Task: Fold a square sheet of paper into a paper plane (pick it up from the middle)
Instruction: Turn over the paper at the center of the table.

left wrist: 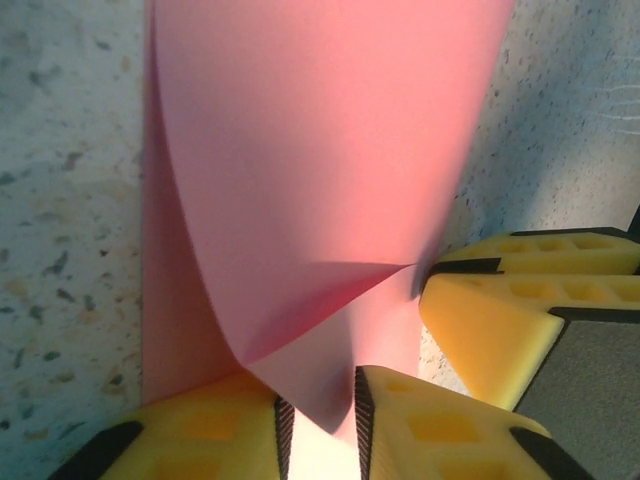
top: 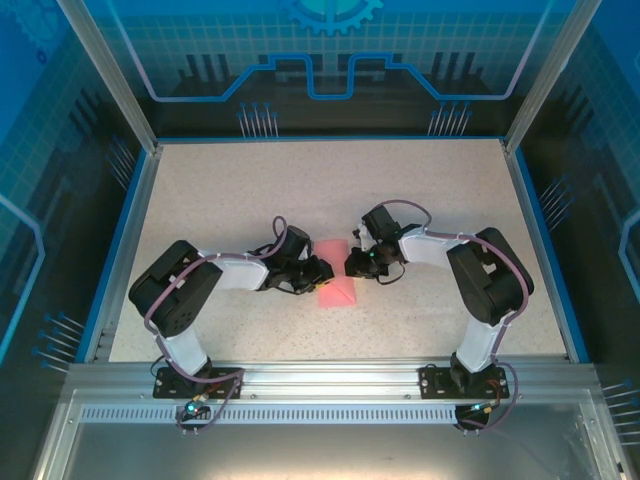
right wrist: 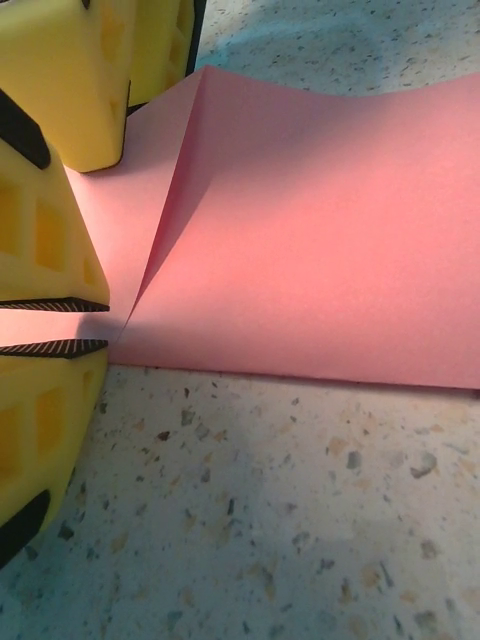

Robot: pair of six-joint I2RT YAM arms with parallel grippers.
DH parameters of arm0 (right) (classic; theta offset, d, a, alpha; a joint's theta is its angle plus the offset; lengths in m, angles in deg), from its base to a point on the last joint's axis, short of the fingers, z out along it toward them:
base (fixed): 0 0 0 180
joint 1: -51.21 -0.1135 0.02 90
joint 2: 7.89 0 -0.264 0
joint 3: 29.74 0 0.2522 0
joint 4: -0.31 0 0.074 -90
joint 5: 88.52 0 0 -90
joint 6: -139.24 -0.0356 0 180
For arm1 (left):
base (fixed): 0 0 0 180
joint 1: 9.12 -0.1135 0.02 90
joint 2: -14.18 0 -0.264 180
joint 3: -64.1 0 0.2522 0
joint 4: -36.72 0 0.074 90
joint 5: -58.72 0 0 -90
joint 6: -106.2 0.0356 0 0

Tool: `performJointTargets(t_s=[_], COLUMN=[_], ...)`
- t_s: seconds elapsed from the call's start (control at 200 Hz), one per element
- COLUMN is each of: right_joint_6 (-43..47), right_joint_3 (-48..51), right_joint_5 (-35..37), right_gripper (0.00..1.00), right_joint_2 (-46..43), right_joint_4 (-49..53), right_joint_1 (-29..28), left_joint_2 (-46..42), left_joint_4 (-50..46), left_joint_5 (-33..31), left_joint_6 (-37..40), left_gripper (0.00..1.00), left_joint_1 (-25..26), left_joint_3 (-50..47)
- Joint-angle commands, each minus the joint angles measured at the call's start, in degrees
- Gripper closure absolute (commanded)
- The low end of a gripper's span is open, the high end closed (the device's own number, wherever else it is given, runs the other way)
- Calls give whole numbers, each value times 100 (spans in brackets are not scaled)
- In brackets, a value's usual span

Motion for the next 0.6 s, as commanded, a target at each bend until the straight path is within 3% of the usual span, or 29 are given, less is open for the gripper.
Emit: performJointTargets(t_s=[0.0, 0.095, 0.26, 0.595], right_joint_6=[-94, -152, -284, -311], right_joint_3=[114, 179, 397, 1031], right_joint_5=[-75, -28, 426, 1764], right_gripper=[80, 78, 61, 9], right_joint_2=[-169, -545, -1414, -3075], right_joint_4=[-102, -114, 12, 292], right_joint_1=[109, 160, 364, 747], left_joint_2=[32, -38, -569, -2195], left_joint_4=[177, 134, -698, -4134], left_joint_5=[60, -35, -441, -2353], left_joint_6=[104, 186, 753, 2661], left_gripper=[82, 90, 96, 96], left_joint_1=[45, 35, 29, 31], left_joint_3=[191, 192, 270, 1300])
